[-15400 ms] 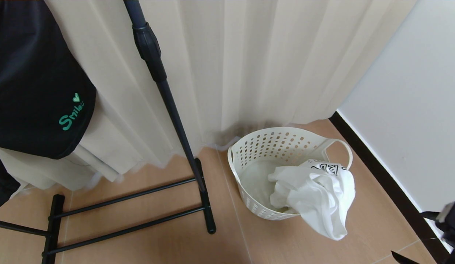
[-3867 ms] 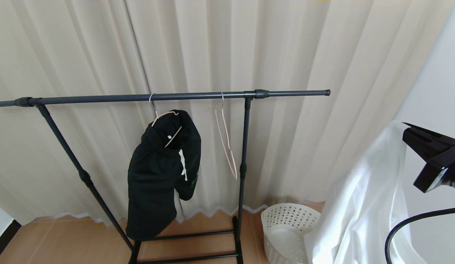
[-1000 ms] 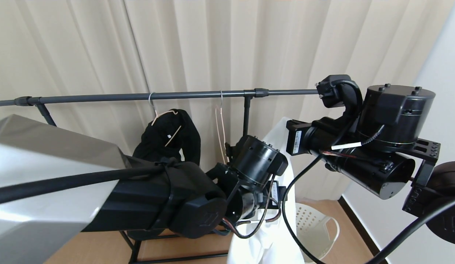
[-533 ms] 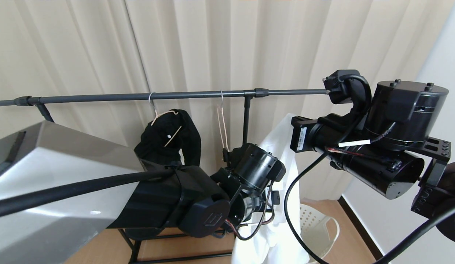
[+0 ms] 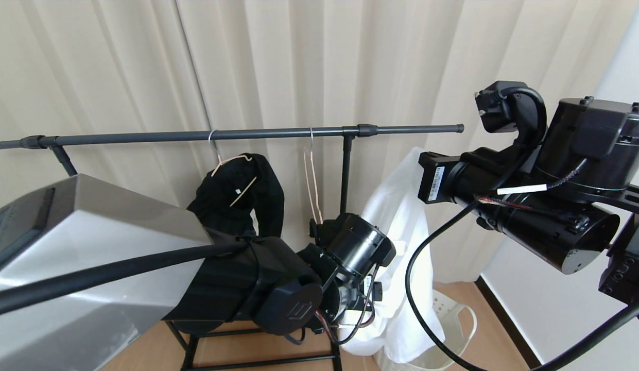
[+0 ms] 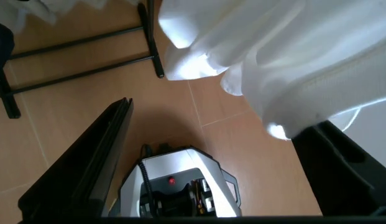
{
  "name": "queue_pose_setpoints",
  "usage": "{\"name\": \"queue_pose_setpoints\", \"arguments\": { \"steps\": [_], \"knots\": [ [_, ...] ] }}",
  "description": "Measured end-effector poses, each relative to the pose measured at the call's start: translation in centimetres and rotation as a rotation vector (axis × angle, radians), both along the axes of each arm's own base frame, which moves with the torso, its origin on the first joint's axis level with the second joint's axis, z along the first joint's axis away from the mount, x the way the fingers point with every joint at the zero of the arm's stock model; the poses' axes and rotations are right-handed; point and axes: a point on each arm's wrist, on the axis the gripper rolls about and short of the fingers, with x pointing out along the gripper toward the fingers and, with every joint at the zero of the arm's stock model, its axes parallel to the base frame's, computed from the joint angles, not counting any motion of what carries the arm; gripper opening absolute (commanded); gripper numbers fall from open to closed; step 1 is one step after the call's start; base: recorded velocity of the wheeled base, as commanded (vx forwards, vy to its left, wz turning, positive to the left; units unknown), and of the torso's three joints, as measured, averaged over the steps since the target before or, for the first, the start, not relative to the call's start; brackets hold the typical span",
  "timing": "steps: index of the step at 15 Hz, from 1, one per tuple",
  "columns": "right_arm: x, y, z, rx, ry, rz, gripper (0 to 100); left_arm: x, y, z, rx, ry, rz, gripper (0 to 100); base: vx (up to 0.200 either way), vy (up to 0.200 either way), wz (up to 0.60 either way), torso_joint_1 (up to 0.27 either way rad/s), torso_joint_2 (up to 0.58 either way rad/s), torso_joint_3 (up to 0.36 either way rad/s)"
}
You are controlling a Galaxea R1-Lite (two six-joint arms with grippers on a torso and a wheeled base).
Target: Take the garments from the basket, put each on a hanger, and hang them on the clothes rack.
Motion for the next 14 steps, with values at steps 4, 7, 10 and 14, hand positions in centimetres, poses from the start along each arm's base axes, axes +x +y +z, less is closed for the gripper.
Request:
{"name": "queue_pose_setpoints", "arguments": {
  "steps": [4, 7, 10, 14],
  "knots": [
    [0.1, -0.3, 0.2, 0.004, -0.006, -0.01, 0, 0.0, -0.2, -1.0, 0.019, 0.015, -0.003, 100, 0.0, 0.0, 0.0, 0.0, 0.0, 0.0],
    [0.1, -0.3, 0.4, 0.007, -0.01, -0.013, 0, 0.1, -0.3, -1.4, 0.029, 0.021, -0.002, 100, 0.0, 0.0, 0.0, 0.0, 0.0, 0.0],
    [0.3, -0.6, 0.6, 0.011, -0.017, -0.026, 0, 0.1, -0.3, -1.7, 0.036, 0.023, 0.001, 100, 0.0, 0.0, 0.0, 0.0, 0.0, 0.0],
    [1.3, -2.0, 1.0, 0.014, -0.026, -0.083, 0, 0.1, -0.1, -1.2, 0.057, -0.006, 0.0, 0, 0.0, 0.0, 0.0, 0.0, 0.0, 0.0]
  ]
}}
